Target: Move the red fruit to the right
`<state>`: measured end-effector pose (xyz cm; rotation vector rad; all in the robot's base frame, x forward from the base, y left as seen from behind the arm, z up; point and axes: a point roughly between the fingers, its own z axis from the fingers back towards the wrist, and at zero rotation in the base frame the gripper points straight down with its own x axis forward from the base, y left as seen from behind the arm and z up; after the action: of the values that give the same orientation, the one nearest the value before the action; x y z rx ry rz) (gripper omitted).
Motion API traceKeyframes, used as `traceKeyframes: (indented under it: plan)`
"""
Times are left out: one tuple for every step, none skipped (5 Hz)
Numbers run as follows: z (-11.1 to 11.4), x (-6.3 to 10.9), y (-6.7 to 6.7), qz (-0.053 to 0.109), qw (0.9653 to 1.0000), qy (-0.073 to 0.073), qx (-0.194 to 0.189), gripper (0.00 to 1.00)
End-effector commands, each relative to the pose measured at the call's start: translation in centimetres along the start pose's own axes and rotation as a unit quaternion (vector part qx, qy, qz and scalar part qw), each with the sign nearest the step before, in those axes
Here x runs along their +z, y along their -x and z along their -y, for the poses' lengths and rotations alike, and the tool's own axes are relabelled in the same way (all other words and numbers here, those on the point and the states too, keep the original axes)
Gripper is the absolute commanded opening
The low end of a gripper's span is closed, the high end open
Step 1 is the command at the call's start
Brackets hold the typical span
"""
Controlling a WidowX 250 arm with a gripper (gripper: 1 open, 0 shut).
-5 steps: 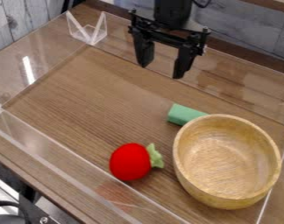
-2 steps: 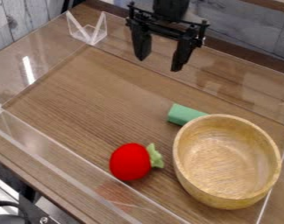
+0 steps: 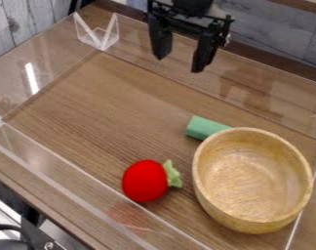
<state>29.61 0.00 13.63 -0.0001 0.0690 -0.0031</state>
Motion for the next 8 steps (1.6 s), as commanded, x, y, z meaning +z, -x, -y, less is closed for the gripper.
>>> traceKeyframes:
  plan:
    - [0.4, 1.7, -0.4, 0.028, 0.9995, 0.005, -0.012, 1.0]
    - [0.1, 0.6, -0.7, 0.021, 0.9996, 0.007, -0.016, 1.0]
    - [-0.4, -0.3, -0.9, 0.018, 0.9997, 0.004, -0.018, 1.0]
    - [-1.5, -1.6, 0.3, 0.001, 0.9995, 0.007, -0.031, 1.0]
    - [-1.8, -2.1, 3.3, 0.006, 0.9971, 0.006, -0.076, 1.0]
    - [-2.0, -2.7, 5.5, 0.011, 0.9938, 0.004, -0.11, 1.0]
    - [-1.6, -3.8, 6.9, 0.015, 0.9952, 0.003, -0.097, 1.0]
    - [-1.1, -5.0, 7.6, 0.024, 0.9967, 0.0, -0.078, 1.0]
